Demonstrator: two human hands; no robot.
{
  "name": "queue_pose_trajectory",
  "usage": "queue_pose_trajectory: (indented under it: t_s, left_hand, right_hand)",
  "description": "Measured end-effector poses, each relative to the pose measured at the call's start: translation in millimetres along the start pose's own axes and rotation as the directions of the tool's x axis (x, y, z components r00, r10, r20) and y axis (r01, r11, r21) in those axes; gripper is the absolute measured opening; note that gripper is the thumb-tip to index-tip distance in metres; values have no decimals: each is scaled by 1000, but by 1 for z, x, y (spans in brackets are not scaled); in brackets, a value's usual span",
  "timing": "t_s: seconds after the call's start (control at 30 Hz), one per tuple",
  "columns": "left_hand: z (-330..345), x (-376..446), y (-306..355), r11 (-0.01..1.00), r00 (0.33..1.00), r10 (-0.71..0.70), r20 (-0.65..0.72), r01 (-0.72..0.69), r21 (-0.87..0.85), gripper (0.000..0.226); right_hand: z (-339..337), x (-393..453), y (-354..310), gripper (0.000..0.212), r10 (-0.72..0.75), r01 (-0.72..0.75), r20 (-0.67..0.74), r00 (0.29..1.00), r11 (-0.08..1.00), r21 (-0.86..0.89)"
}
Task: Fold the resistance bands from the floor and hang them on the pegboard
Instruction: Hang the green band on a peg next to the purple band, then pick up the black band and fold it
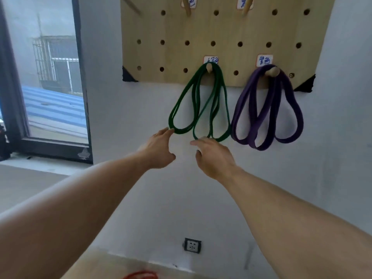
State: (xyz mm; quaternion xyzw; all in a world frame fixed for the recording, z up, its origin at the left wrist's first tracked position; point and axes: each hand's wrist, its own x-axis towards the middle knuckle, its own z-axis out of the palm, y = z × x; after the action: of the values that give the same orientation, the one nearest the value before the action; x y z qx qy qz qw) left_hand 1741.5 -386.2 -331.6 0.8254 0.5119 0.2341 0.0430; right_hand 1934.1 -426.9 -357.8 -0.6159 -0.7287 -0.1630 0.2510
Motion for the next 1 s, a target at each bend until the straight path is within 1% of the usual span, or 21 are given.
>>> queue_pose_trajectory:
  t_s: [0.07,0.13,0.23,0.3,0.37,0.43,0.53,0.67,0.73,0.83,0.9,1.0]
  left_hand:
    - [8,-26,-15,999,998,-48,40,48,-19,93]
    - [15,-54,-31,996,993,-87,74,88,-9,91]
    - [23,-99,-59,985,979,-172,108,170,24,88]
    - [33,-130,-80,974,962,-224,154,219,51,87]
    - [47,-159,-102,960,941,-280,190,272,66,84]
    - [70,-185,-126,938,911,-346,223,344,46,82]
    - [116,-218,-159,900,856,-423,299,436,26,82]
    - [183,-253,-188,847,779,-482,402,531,-13,81]
    - [216,-270,-199,815,737,-501,453,579,-40,79]
    - [264,-299,-213,757,678,-514,525,647,-93,67]
    - [296,-322,-220,722,618,-532,579,688,-70,69]
    - [340,-354,-232,679,513,-554,655,734,0,65]
  right_hand:
    - [12,-8,-16,46,12,-10,177,984,1000,-13]
    - [21,-18,-37,46,26,-33,294,955,999,18]
    - [37,-35,-71,45,4,-22,382,924,999,42]
    - [51,-48,-90,45,-19,-12,429,903,997,70]
    - [73,-64,-109,44,-41,-1,477,878,996,87]
    - [104,-81,-127,44,-66,11,542,838,995,103]
    - [159,-110,-153,46,-106,27,628,771,990,135]
    - [237,-147,-180,50,-149,37,743,653,985,166]
    - [274,-164,-188,52,-159,-3,773,614,979,204]
    - [325,-195,-192,49,-140,-106,825,548,966,234]
    - [355,-222,-193,48,-134,-144,862,488,962,231]
    - [398,-267,-190,49,-135,-183,895,425,956,231]
